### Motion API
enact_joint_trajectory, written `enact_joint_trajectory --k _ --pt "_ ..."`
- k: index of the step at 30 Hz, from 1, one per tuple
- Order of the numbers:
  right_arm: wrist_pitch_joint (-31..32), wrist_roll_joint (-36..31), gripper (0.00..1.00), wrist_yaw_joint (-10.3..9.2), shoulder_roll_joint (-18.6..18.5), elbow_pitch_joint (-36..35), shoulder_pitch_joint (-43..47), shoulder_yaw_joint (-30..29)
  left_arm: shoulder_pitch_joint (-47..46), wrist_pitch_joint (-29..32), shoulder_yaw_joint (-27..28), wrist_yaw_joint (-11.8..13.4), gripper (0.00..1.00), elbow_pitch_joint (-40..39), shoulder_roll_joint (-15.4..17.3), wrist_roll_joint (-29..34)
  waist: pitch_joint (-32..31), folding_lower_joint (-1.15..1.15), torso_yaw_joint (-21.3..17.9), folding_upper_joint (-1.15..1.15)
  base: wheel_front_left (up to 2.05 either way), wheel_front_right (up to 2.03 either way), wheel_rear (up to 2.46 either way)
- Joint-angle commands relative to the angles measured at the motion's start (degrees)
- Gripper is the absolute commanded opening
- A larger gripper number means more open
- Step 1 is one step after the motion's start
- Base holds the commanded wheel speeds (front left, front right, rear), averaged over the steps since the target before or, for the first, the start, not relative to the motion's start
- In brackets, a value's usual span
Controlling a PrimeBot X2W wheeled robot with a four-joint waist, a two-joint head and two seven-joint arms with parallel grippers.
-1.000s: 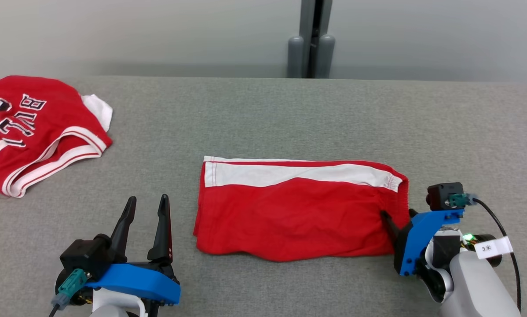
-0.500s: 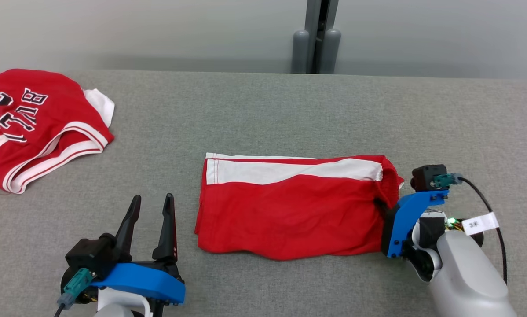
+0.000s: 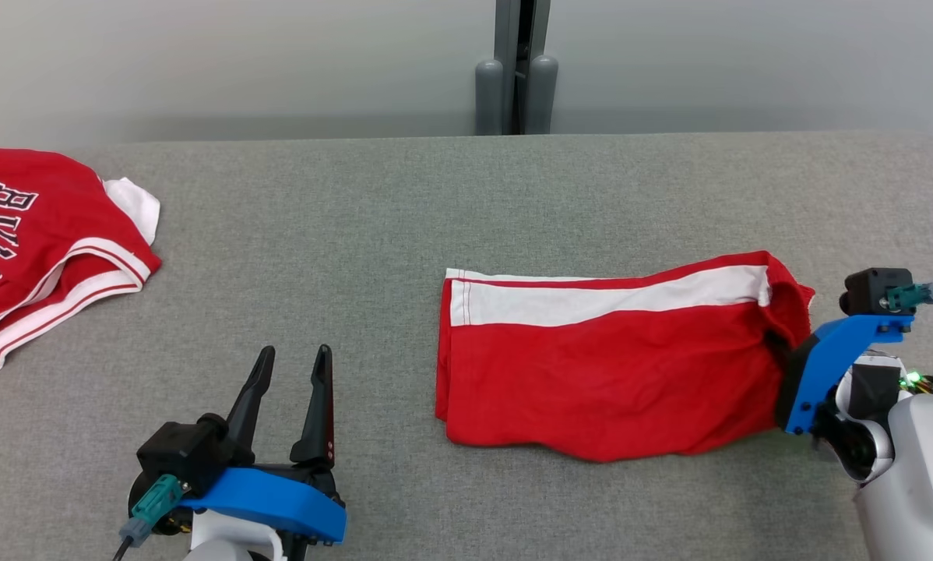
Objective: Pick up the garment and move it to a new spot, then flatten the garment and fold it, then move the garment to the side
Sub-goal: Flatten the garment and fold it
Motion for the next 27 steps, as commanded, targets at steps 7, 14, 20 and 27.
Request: enact_joint_trajectory --k 7,14,20,27 --pt "4.24 6.24 0.00 0.01 3.97 -10.42 3.35 2.80 -1.14 0.44 -0.44 -0.26 1.00 0.22 -0.09 0.18 -0.08 0.00 0.62 0.00 0.00 0.00 0.00" --pt "5.95 11.16 0.00 0.01 7.86 -16.39 3.67 8.79 -1.41 0.68 -0.91 -0.27 1.00 0.46 0.04 0.22 -0.15 0.00 1.99 0.00 0.00 0.00 0.00" --pt "3.10 16.87 0.00 0.01 8.56 -12.51 1.12 14.30 -2.04 0.86 -1.72 -0.64 1.00 0.81 -0.54 0.33 -0.16 0.00 4.01 0.00 0.00 0.00 0.00" --pt "-2.91 21.83 0.64 0.01 8.48 -1.03 -3.56 20.46 -2.13 0.67 -2.37 -1.09 1.00 1.69 -1.15 0.18 -0.48 0.00 6.09 0.00 0.00 0.00 0.00"
